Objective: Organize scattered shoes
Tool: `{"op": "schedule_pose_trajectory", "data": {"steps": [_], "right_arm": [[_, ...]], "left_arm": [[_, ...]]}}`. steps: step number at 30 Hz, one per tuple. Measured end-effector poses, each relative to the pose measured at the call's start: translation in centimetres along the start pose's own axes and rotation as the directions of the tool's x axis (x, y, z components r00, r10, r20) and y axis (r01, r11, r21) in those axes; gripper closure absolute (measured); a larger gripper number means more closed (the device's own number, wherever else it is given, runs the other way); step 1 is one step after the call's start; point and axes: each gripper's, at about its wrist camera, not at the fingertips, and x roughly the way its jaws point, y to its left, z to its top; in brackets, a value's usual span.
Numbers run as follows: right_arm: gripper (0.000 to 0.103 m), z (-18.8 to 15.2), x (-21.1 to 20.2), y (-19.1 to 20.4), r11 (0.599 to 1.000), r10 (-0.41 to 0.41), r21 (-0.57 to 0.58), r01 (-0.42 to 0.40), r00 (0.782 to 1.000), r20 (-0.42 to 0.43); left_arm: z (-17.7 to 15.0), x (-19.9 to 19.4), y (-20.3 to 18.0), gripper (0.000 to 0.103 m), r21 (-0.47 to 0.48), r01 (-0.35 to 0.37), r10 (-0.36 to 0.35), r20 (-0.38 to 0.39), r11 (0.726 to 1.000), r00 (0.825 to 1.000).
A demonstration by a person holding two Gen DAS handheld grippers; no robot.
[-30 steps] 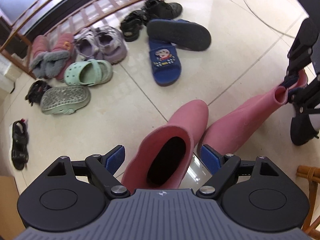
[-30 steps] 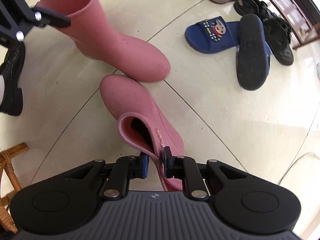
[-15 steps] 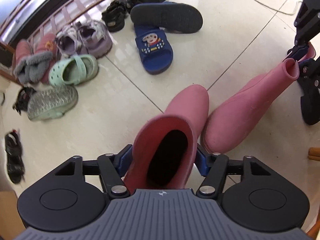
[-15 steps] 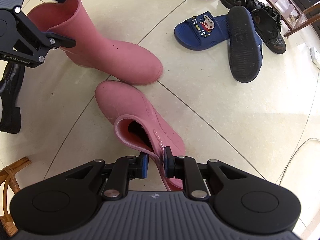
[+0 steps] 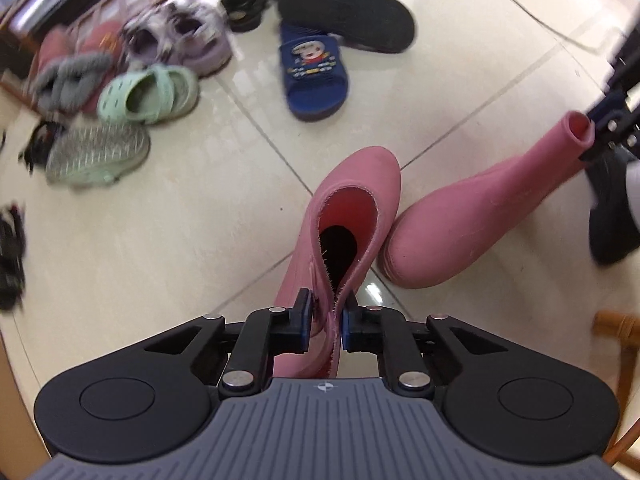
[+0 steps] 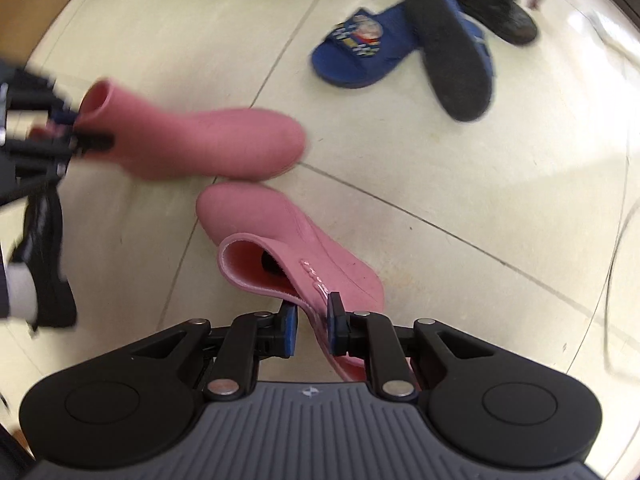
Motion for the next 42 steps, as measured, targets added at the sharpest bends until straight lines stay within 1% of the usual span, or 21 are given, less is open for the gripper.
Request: {"op": "schedule_pose_trajectory", "data": {"steps": [2, 3, 6, 9, 12, 14, 16, 17, 19, 21, 23, 25, 28, 31, 32, 33, 36, 37, 38, 40, 42], "right_arm": [[0.086, -0.2, -0.2, -1.1, 0.996, 0.016, 0.093, -0.018, 1.000, 0.016], [0.086, -0.3, -0.2, -1.4, 0.993, 0.019, 0.116, -0.022, 1.000, 0.021], [0.086, -1.1, 0.0, -2.3, 0.977, 0.048, 0.207, -0.052, 0.999, 0.027], [0.086, -1.4, 0.2, -2.4, 0.970, 0.066, 0.232, -0.070, 0.997, 0.025], [0.086, -1.4, 0.3, -2.0, 0.975, 0.058, 0.215, -0.062, 0.998, 0.025], [0.085, -1.3, 0.4, -1.6, 0.978, 0.050, 0.201, -0.054, 0.998, 0.026], [0.085, -1.1, 0.4, -1.3, 0.981, 0.041, 0.187, -0.046, 0.999, 0.028], [0.081, -1.1, 0.4, -1.2, 0.983, 0.036, 0.176, -0.041, 0.999, 0.031], [0.080, -1.0, 0.4, -1.1, 0.988, 0.023, 0.151, -0.029, 0.999, 0.038], [0.078, -1.1, 0.3, -0.8, 0.994, -0.003, 0.108, -0.002, 0.999, 0.051], [0.071, -1.0, 0.4, -0.4, 0.997, -0.033, 0.066, 0.029, 0.998, 0.059], [0.067, -0.8, 0.7, -0.1, 0.998, -0.056, 0.041, 0.054, 0.997, 0.060], [0.059, -0.4, 1.3, 0.1, 0.997, -0.077, 0.009, 0.076, 0.995, 0.057], [0.057, -0.2, 2.2, 0.7, 0.996, -0.082, -0.031, 0.083, 0.996, 0.042], [0.058, -0.1, 2.7, 1.0, 0.995, -0.081, -0.048, 0.082, 0.996, 0.031], [0.062, -0.2, 2.9, 1.1, 0.995, -0.084, -0.056, 0.085, 0.996, 0.027], [0.069, 0.1, 2.9, 0.3, 0.998, -0.065, 0.011, 0.065, 0.998, 0.026], [0.072, 0.1, 2.9, -0.5, 0.997, -0.047, 0.070, 0.044, 0.999, 0.028], [0.075, 0.2, 2.8, -1.4, 0.990, -0.024, 0.142, 0.019, 0.999, 0.031], [0.077, 0.1, 2.8, -2.4, 0.974, -0.001, 0.226, -0.008, 0.999, 0.041], [0.078, -0.1, 2.6, -3.7, 0.946, 0.019, 0.321, -0.037, 0.998, 0.059]], "left_arm": [[0.2, 0.1, 0.2, 0.087, -0.081, 0.021, -0.022, -0.015, 0.997, 1.000], [0.2, 0.1, 0.2, 0.087, -0.097, 0.025, -0.027, -0.017, 0.995, 0.999], [0.2, 0.3, 0.1, 0.086, -0.235, 0.062, -0.072, -0.034, 0.970, 0.997], [0.1, 0.4, -0.3, 0.084, -0.342, 0.081, -0.101, -0.040, 0.936, 0.994], [0.0, 0.4, -0.8, 0.084, -0.416, 0.092, -0.124, -0.050, 0.905, 0.991], [-0.2, 0.5, -0.8, 0.083, -0.493, 0.099, -0.146, -0.057, 0.865, 0.988], [-0.6, 0.6, -0.5, 0.083, -0.565, 0.111, -0.168, -0.051, 0.818, 0.984], [-0.6, 0.6, -0.6, 0.083, -0.577, 0.109, -0.168, -0.049, 0.809, 0.985], [-0.6, 0.6, -0.7, 0.082, -0.596, 0.104, -0.163, -0.046, 0.796, 0.986], [-0.6, 0.5, -1.1, 0.082, -0.601, 0.091, -0.148, -0.046, 0.794, 0.988], [-0.7, 0.5, -1.0, 0.081, -0.623, 0.093, -0.148, -0.036, 0.776, 0.988], [-0.9, 0.5, -0.9, 0.080, -0.646, 0.097, -0.149, -0.026, 0.757, 0.989], [-1.0, 0.4, -0.5, 0.079, -0.659, 0.107, -0.155, -0.015, 0.745, 0.988], [-1.1, 0.4, -0.2, 0.079, -0.668, 0.117, -0.163, -0.007, 0.735, 0.987], [-1.1, 0.5, -0.1, 0.079, -0.670, 0.120, -0.165, -0.004, 0.732, 0.986], [-1.1, 0.5, 0.0, 0.079, -0.673, 0.124, -0.168, -0.001, 0.729, 0.986], [-1.1, 0.4, 0.2, 0.079, -0.679, 0.129, -0.167, 0.010, 0.723, 0.986], [-1.1, 0.4, 0.3, 0.079, -0.681, 0.131, -0.166, 0.013, 0.720, 0.986], [-1.1, 0.4, 0.3, 0.079, -0.683, 0.132, -0.166, 0.017, 0.718, 0.986], [-1.1, 0.4, 0.5, 0.079, -0.687, 0.136, -0.165, 0.024, 0.714, 0.986], [-1.1, 0.3, 0.6, 0.079, -0.691, 0.139, -0.164, 0.031, 0.709, 0.986]]}}
